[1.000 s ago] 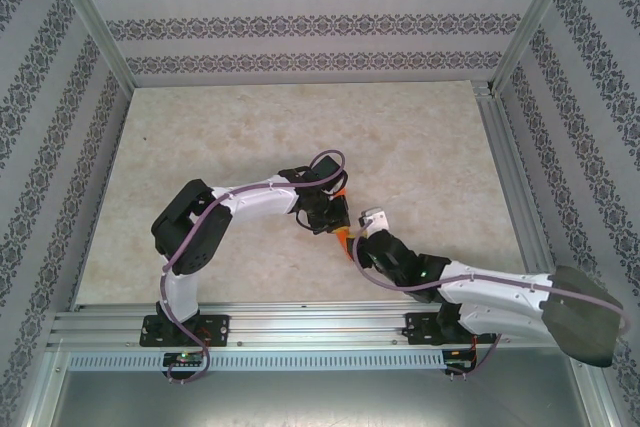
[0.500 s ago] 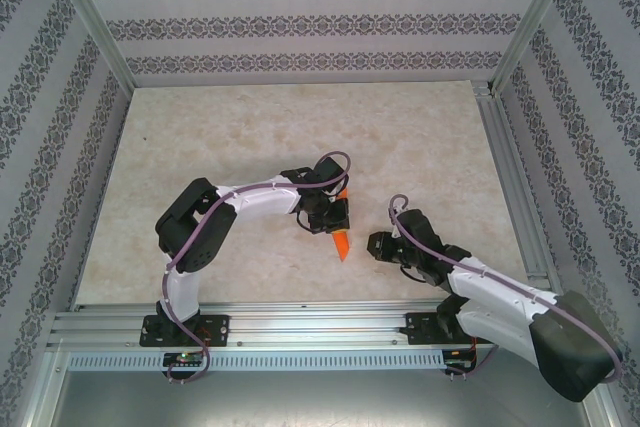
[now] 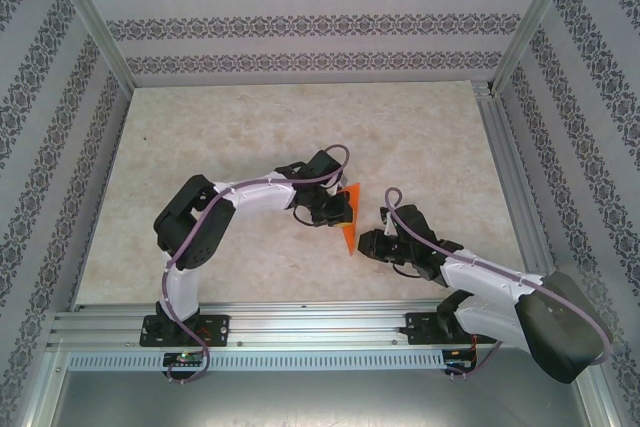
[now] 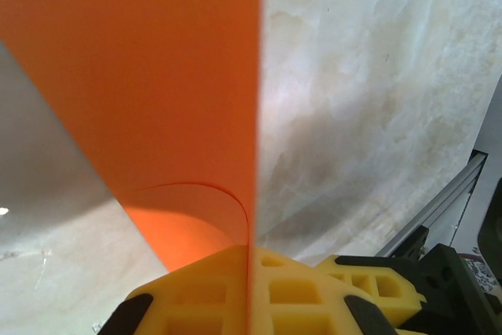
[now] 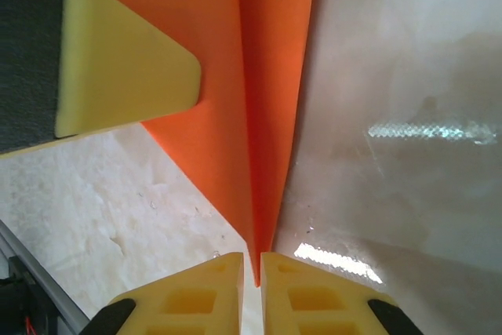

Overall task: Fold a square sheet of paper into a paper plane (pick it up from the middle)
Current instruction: Fold the wing for the fifth time at the center of the table.

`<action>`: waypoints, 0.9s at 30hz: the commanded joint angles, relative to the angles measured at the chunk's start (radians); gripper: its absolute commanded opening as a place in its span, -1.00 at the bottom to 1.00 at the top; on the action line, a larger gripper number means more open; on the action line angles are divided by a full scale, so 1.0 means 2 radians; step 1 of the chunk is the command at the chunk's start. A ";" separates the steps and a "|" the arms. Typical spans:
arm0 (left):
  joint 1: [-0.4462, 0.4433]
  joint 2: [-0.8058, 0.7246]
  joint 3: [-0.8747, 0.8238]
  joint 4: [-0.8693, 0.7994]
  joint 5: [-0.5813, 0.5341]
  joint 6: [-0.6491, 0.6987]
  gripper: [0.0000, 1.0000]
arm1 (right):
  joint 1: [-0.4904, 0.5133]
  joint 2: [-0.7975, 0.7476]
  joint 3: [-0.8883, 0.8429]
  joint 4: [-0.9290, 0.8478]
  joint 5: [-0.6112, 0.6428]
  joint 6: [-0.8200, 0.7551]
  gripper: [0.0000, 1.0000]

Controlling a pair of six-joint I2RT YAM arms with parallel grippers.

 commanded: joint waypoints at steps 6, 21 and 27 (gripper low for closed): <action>0.013 0.050 0.017 0.041 0.047 0.061 -1.00 | -0.025 -0.006 0.026 -0.037 0.021 0.013 -0.75; 0.037 0.055 0.039 0.059 0.103 0.042 -0.98 | -0.041 0.039 0.056 -0.014 -0.018 -0.001 -0.63; 0.053 0.063 0.014 0.132 0.110 -0.014 -0.98 | -0.037 0.065 0.057 0.015 -0.013 -0.020 -0.43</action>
